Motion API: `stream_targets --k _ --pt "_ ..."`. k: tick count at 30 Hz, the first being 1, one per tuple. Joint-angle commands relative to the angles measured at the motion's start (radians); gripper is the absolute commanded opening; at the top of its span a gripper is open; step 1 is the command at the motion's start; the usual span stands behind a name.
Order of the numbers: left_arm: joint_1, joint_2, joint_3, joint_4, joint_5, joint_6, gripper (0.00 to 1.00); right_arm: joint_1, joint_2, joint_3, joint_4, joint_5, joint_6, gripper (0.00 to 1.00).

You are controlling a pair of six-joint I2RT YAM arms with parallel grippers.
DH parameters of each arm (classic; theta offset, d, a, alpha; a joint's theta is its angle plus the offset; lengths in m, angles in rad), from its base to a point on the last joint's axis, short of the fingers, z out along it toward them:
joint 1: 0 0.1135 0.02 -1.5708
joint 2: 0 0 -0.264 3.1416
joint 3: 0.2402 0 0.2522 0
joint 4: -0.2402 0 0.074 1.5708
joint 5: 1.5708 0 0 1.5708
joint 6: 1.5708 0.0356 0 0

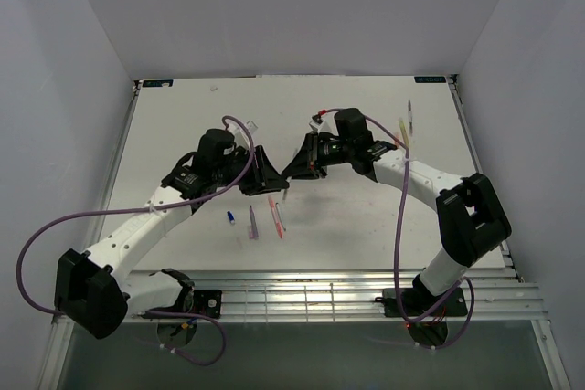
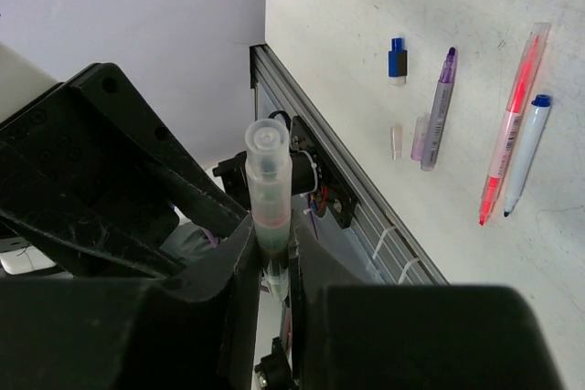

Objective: Open the pen caps

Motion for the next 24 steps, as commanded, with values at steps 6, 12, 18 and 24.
stream_targets --k 6,12,18,24 --pt "0.002 -0.073 -0.066 0.010 0.032 0.003 0.50 0.001 -0.031 -0.009 0.023 0.005 0.009 0.08" --pt "0.002 -0.065 -0.089 0.043 0.064 0.001 0.50 0.002 -0.030 -0.011 0.053 -0.003 0.035 0.08" --pt "0.002 -0.039 -0.080 0.072 0.094 0.001 0.50 0.010 -0.021 -0.017 0.073 -0.006 0.044 0.08" --pt "0.002 -0.005 -0.074 0.075 0.132 0.013 0.44 0.016 -0.018 -0.019 0.096 -0.003 0.058 0.08"
